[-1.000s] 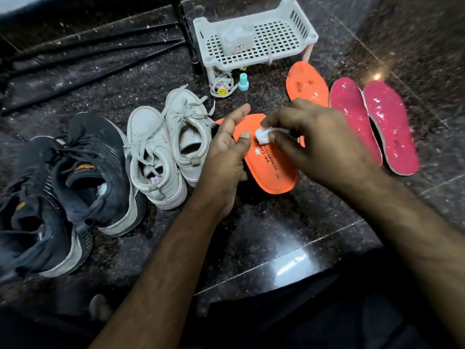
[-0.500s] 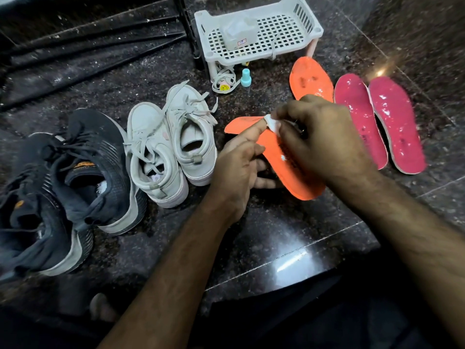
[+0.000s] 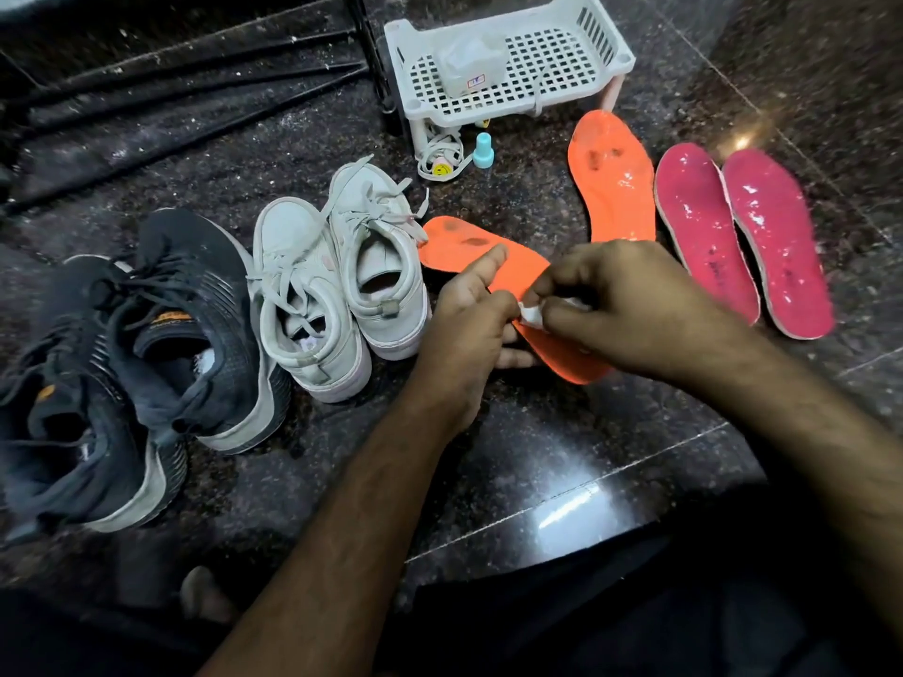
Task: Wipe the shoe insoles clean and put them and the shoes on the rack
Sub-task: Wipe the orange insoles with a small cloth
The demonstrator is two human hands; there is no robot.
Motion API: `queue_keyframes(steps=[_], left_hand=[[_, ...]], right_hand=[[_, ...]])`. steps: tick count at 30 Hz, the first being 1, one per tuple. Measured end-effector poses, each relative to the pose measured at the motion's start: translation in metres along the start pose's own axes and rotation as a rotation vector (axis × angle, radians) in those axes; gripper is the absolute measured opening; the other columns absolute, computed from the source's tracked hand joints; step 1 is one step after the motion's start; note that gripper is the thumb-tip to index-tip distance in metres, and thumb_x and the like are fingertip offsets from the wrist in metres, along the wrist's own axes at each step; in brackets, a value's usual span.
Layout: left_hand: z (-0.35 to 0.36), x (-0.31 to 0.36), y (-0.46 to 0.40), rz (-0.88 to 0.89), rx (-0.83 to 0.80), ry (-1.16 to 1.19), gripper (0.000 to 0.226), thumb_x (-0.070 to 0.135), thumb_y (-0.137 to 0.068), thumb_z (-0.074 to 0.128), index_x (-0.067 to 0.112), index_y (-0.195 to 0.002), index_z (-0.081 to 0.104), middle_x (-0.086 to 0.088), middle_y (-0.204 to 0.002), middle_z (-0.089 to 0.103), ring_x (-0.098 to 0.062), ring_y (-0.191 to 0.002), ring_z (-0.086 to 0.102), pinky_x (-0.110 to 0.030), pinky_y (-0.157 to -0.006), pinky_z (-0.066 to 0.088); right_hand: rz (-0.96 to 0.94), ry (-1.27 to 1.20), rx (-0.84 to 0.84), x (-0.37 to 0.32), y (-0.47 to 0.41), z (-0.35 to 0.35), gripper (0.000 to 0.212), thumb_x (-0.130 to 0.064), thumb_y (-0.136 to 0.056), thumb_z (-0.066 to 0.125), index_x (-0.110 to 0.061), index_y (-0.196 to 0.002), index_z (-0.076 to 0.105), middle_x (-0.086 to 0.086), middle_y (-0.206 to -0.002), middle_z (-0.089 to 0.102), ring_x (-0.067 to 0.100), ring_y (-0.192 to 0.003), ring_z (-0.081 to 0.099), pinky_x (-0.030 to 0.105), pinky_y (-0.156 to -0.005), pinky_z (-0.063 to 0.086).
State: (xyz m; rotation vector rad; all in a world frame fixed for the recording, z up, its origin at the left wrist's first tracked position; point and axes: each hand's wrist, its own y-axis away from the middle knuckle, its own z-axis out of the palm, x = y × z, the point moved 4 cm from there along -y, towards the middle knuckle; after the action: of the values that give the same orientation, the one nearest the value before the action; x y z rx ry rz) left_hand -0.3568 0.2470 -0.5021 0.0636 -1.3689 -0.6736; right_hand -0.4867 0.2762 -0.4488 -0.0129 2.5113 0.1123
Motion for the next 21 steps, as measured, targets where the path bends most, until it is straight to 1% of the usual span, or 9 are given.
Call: queue_keyframes(steps=[4, 6, 9, 11, 13, 15, 17, 19, 21], left_hand=[[0.001, 0.003, -0.003, 0.025, -0.002, 0.046, 0.068, -0.009, -0.094, 0.035, 0.021, -0.155, 0.034, 0.002, -0.086, 0.070, -0.016, -0.067, 0.063, -0.038, -0.065, 0.060], [0.000, 0.001, -0.003, 0.023, -0.001, 0.021, 0.070, -0.009, -0.093, 0.034, 0.021, -0.156, 0.033, 0.004, -0.078, 0.069, -0.016, -0.065, 0.059, -0.033, -0.062, 0.059], [0.004, 0.000, 0.002, 0.024, -0.034, 0.008, 0.074, -0.012, -0.092, 0.033, 0.024, -0.156, 0.031, 0.008, -0.069, 0.068, -0.015, -0.069, 0.064, -0.031, -0.063, 0.060], [0.006, 0.001, -0.001, 0.060, -0.050, 0.019, 0.073, -0.012, -0.093, 0.034, 0.028, -0.154, 0.035, 0.006, -0.083, 0.071, -0.012, -0.069, 0.065, -0.032, -0.069, 0.060], [0.004, 0.001, -0.004, 0.090, -0.038, 0.018, 0.068, -0.013, -0.093, 0.034, 0.025, -0.149, 0.042, 0.006, -0.086, 0.069, -0.016, -0.074, 0.062, -0.034, -0.075, 0.059], [0.002, -0.001, -0.003, 0.093, -0.017, -0.018, 0.062, -0.014, -0.092, 0.036, 0.021, -0.141, 0.050, 0.006, -0.075, 0.063, -0.021, -0.077, 0.057, -0.037, -0.080, 0.058], [0.004, -0.004, 0.000, 0.088, -0.019, -0.049, 0.057, -0.015, -0.093, 0.036, 0.015, -0.137, 0.055, 0.011, -0.066, 0.062, -0.014, -0.072, 0.059, -0.040, -0.086, 0.055], [0.005, -0.003, -0.001, 0.090, -0.022, -0.046, 0.052, -0.014, -0.094, 0.036, 0.012, -0.134, 0.058, 0.008, -0.071, 0.066, -0.009, -0.071, 0.059, -0.040, -0.088, 0.054], [0.004, -0.004, -0.004, 0.088, -0.014, -0.031, 0.048, -0.012, -0.097, 0.037, 0.012, -0.133, 0.058, 0.002, -0.082, 0.068, -0.013, -0.079, 0.060, -0.043, -0.092, 0.054]], right_hand=[[0.000, 0.120, 0.188, 0.004, 0.000, -0.008, 0.016, -0.021, -0.087, 0.068, -0.025, -0.101, 0.076, 0.001, -0.091, 0.066, 0.020, -0.081, 0.062, 0.022, -0.072, 0.037], [-0.043, 0.144, 0.056, -0.002, 0.001, 0.002, 0.020, -0.018, -0.085, 0.068, -0.025, -0.102, 0.078, 0.003, -0.092, 0.068, 0.022, -0.084, 0.065, 0.023, -0.073, 0.039], [0.002, -0.072, -0.077, -0.002, 0.008, 0.000, 0.012, -0.026, -0.081, 0.071, -0.027, -0.090, 0.079, -0.004, -0.080, 0.072, 0.016, -0.074, 0.068, 0.031, -0.070, 0.052], [0.049, -0.134, 0.110, 0.006, 0.008, -0.011, 0.013, -0.028, -0.083, 0.068, -0.026, -0.091, 0.077, -0.008, -0.080, 0.070, 0.014, -0.071, 0.064, 0.030, -0.071, 0.050], [0.064, 0.029, 0.196, 0.007, 0.005, -0.010, 0.018, -0.020, -0.087, 0.066, -0.026, -0.100, 0.077, -0.007, -0.086, 0.063, 0.012, -0.076, 0.058, 0.021, -0.073, 0.038], [0.082, 0.073, 0.046, 0.010, 0.004, 0.001, 0.022, -0.016, -0.087, 0.065, -0.027, -0.101, 0.077, -0.003, -0.090, 0.071, 0.015, -0.081, 0.063, 0.019, -0.075, 0.039], [0.108, -0.064, -0.096, 0.013, 0.007, 0.002, 0.015, -0.021, -0.084, 0.067, -0.029, -0.091, 0.077, -0.004, -0.083, 0.074, 0.015, -0.077, 0.067, 0.027, -0.076, 0.049], [0.156, -0.215, 0.014, 0.019, 0.007, -0.009, 0.011, -0.029, -0.081, 0.069, -0.027, -0.088, 0.077, -0.004, -0.080, 0.073, 0.014, -0.073, 0.065, 0.029, -0.071, 0.048], [0.149, -0.057, 0.210, 0.017, 0.006, -0.018, 0.011, -0.027, -0.086, 0.069, -0.026, -0.094, 0.077, -0.003, -0.084, 0.069, 0.016, -0.076, 0.061, 0.022, -0.069, 0.036]])
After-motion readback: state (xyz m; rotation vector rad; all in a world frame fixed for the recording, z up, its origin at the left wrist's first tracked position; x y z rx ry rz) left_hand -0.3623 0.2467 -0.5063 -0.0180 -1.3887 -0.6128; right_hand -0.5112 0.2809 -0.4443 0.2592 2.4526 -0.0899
